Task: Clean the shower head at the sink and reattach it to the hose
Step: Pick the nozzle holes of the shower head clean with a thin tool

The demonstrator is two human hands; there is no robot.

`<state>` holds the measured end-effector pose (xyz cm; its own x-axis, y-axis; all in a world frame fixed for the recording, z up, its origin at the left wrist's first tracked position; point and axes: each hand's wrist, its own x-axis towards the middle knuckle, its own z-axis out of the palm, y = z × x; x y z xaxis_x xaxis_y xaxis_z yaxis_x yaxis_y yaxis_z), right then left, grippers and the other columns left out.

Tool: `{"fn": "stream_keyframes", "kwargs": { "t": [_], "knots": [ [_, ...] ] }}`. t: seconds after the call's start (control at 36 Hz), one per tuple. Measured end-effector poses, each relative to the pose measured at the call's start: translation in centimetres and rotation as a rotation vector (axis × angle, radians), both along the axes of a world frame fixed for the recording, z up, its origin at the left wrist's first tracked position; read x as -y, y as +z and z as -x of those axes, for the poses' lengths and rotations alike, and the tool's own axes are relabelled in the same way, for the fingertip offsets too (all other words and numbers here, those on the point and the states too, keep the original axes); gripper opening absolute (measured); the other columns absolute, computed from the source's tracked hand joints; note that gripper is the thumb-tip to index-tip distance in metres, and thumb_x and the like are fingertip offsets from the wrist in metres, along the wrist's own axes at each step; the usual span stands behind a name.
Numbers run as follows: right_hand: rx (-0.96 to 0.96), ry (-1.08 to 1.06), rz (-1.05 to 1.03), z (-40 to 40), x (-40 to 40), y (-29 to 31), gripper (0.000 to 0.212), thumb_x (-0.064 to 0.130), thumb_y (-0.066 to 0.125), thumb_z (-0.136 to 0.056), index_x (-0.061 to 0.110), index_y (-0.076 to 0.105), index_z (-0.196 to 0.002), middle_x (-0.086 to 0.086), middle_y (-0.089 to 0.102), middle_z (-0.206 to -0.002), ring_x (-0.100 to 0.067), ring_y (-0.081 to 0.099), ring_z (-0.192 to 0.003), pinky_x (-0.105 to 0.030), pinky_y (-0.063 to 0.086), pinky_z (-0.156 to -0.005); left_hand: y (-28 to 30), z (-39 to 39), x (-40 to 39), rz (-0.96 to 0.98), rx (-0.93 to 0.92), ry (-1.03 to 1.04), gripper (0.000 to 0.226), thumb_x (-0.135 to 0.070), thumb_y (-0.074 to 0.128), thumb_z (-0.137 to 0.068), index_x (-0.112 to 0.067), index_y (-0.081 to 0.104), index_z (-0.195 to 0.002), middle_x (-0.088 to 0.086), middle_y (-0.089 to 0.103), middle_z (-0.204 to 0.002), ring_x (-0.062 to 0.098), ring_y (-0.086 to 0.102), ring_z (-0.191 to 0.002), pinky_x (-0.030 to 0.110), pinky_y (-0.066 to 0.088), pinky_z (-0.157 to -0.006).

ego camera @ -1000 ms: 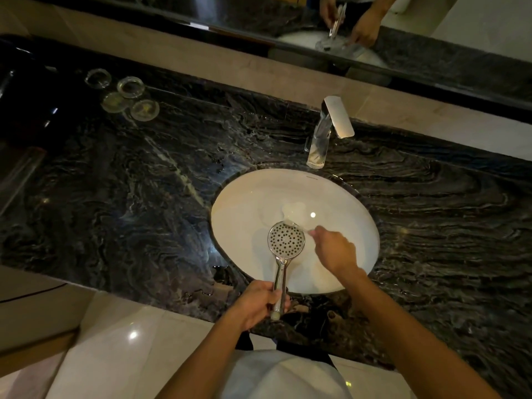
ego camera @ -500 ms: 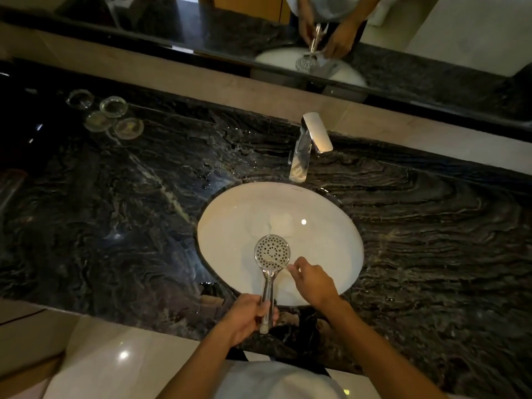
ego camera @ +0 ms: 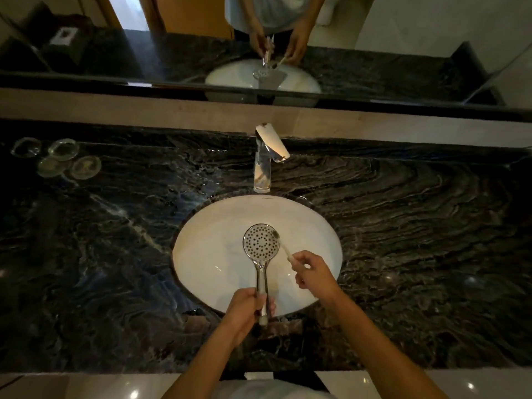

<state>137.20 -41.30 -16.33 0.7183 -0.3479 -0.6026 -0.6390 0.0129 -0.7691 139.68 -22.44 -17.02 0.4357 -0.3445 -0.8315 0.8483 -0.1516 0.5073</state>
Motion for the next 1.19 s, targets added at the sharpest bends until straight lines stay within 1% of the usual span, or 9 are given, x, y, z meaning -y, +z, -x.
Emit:
{"fn": "stream_keyframes", "kwargs": {
  "t": [0.08,0.19,0.39,0.5,0.67,0.75,0.83,1.03,1.19],
  "knots": [
    [-0.010,-0.177,-0.084,0.7,1.3,0.6,0.018,0.012,0.057,-0.099,-0.002,0.067,-0.103,-0.007,0.058,-0.079,-0.012,0.051,-0.054,-0.023,0.041,-0.050,0.0,-0.3,0.9,0.014,0.004,-0.024,0.022,0.006,0.048,-0.098,0.009,0.064,-0.082,0.021,0.064,-0.075,0.027,0.063,-0.067,0.037,0.055,-0.067],
    [-0.006,-0.338,-0.134,3.0,4.0,1.0,0.015,0.002,0.058,-0.095,0.002,0.064,-0.108,-0.010,0.058,-0.079,-0.015,0.054,-0.061,-0.026,0.042,-0.053,-0.4,0.5,2.1,0.017,0.003,-0.068,0.019,0.004,0.048,-0.098,0.011,0.063,-0.089,0.022,0.065,-0.078,0.029,0.063,-0.070,0.041,0.054,-0.074],
    [-0.085,-0.450,0.221,8.1,10.0,-0.8,0.007,0.009,0.061,-0.096,0.011,0.061,-0.103,-0.009,0.065,-0.088,-0.020,0.060,-0.072,-0.032,0.053,-0.063,-1.0,1.8,3.2,0.010,-0.023,-0.202,0.019,0.003,0.048,-0.099,0.015,0.062,-0.095,0.021,0.068,-0.079,0.030,0.063,-0.072,0.041,0.054,-0.075],
    [-0.154,-0.425,0.462,10.3,12.5,-2.2,0.006,0.008,0.064,-0.093,0.010,0.066,-0.098,-0.008,0.068,-0.086,-0.024,0.065,-0.077,-0.043,0.056,-0.076,-1.2,2.0,3.5,0.007,-0.012,-0.229,0.019,0.003,0.049,-0.098,0.015,0.063,-0.093,0.024,0.067,-0.080,0.031,0.062,-0.072,0.038,0.055,-0.071],
    [-0.350,-0.394,0.536,10.8,14.2,-3.8,0.021,0.008,0.064,-0.093,0.000,0.069,-0.111,-0.014,0.072,-0.101,-0.031,0.068,-0.094,-0.042,0.056,-0.090,-1.5,1.7,3.9,0.004,-0.010,-0.238,0.019,0.005,0.048,-0.098,0.015,0.063,-0.094,0.024,0.067,-0.082,0.032,0.063,-0.074,0.041,0.055,-0.075],
    [-0.388,-0.359,0.606,10.1,13.7,-3.7,0.026,0.007,0.061,-0.094,0.001,0.067,-0.118,-0.018,0.072,-0.107,-0.033,0.067,-0.101,-0.036,0.051,-0.089,-1.7,1.7,3.8,-0.015,-0.008,-0.237,0.018,0.007,0.047,-0.097,0.014,0.063,-0.091,0.024,0.068,-0.081,0.032,0.064,-0.073,0.043,0.055,-0.077],
    [-0.421,-0.307,0.680,9.8,13.3,-4.0,0.032,0.015,0.061,-0.093,0.009,0.062,-0.124,-0.017,0.069,-0.113,-0.035,0.065,-0.106,-0.040,0.052,-0.088,-1.7,1.9,3.6,-0.014,-0.006,-0.246,0.019,0.007,0.046,-0.097,0.012,0.062,-0.088,0.024,0.067,-0.079,0.033,0.063,-0.073,0.044,0.052,-0.077],
    [-0.429,-0.243,0.724,9.7,13.3,-4.7,0.022,0.014,0.066,-0.093,0.000,0.064,-0.109,-0.021,0.067,-0.112,-0.037,0.064,-0.104,-0.040,0.051,-0.087,-1.6,2.1,3.2,-0.021,-0.021,-0.220,0.019,0.010,0.045,-0.097,0.024,0.057,-0.100,0.026,0.064,-0.081,0.029,0.063,-0.067,0.032,0.056,-0.062],
    [-0.460,-0.192,0.737,9.8,13.3,-4.7,0.023,0.020,0.067,-0.092,0.003,0.063,-0.106,-0.020,0.066,-0.112,-0.037,0.063,-0.103,-0.042,0.054,-0.086,-1.9,2.4,2.5,-0.053,-0.061,-0.153,0.016,0.010,0.045,-0.097,0.016,0.060,-0.093,0.028,0.065,-0.086,0.031,0.065,-0.071,0.037,0.057,-0.066]
  ]
}}
